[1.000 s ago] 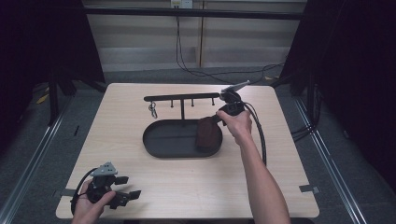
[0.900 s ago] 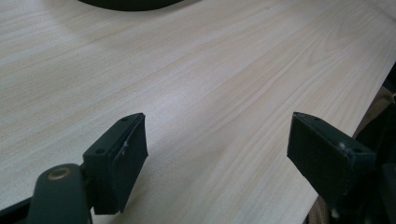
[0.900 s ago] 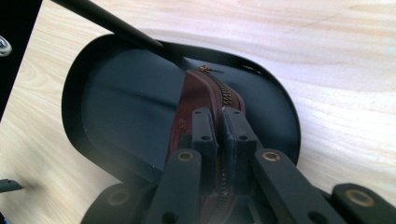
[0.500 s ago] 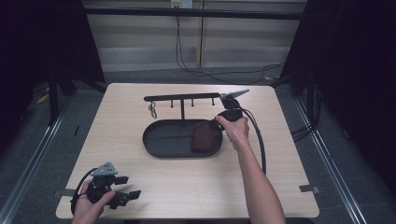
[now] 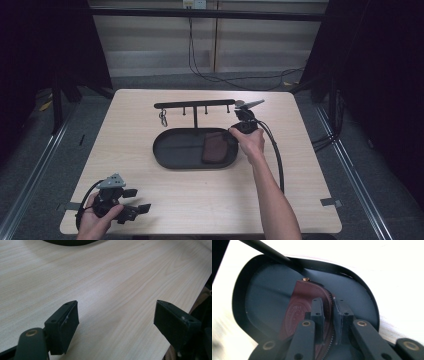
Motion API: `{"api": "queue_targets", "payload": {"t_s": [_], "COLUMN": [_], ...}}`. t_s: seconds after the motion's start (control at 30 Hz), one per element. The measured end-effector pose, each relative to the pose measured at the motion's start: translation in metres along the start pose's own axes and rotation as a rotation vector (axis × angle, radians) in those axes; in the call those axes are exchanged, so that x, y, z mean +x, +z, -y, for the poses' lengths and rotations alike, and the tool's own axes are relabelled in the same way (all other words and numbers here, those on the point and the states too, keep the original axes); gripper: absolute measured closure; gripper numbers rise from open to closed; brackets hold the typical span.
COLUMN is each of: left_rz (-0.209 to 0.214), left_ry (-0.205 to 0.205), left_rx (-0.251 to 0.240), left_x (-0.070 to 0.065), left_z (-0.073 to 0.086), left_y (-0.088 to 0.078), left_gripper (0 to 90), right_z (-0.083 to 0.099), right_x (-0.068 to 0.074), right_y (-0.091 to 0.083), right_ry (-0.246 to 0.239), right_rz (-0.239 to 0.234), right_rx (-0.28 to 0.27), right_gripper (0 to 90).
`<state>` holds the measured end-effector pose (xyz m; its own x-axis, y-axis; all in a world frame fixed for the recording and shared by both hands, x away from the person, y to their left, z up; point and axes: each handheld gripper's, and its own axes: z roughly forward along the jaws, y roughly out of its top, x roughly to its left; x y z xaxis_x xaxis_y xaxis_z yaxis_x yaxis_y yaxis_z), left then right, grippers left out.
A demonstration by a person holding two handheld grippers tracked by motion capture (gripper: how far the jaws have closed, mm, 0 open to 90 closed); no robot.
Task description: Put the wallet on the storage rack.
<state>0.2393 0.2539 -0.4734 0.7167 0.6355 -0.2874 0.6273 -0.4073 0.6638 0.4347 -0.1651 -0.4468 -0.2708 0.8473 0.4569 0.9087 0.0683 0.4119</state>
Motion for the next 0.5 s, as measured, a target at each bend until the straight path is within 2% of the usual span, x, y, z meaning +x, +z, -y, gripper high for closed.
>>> {"api": "queue_targets", "payload": {"t_s": [0.17,0.3,0.43,0.5], "left_rz": [0.001,0.003,0.003,0.004], "left_ry": [-0.001,-0.001,-0.003,-0.005], "left_rx": [0.002,0.001,-0.003,-0.003], "left_x": [0.0002,0.0001,0.0002,0.0002], "left_z": [-0.0002,-0.0002,0.0000,-0.0002], "left_y": [-0.0001,-0.0005,-0.0006,-0.0004], "left_gripper": [20.0,20.0,20.0,19.9], "right_z": [0.0026,0.0023,0.0029,0.0035], "right_x": [-0.0028,0.0010,0.0031,0.0042], "right_y": [0.0001,-0.0025,-0.0066,-0.0088], "right_ry": [-0.003,-0.011,-0.042,-0.043], "right_rz": [-0.005,-0.019,-0.025,-0.030], "right_rx": [-0.006,-0.023,-0.052,-0.056], "right_gripper": [75.5,71.9,59.6,53.6]}}
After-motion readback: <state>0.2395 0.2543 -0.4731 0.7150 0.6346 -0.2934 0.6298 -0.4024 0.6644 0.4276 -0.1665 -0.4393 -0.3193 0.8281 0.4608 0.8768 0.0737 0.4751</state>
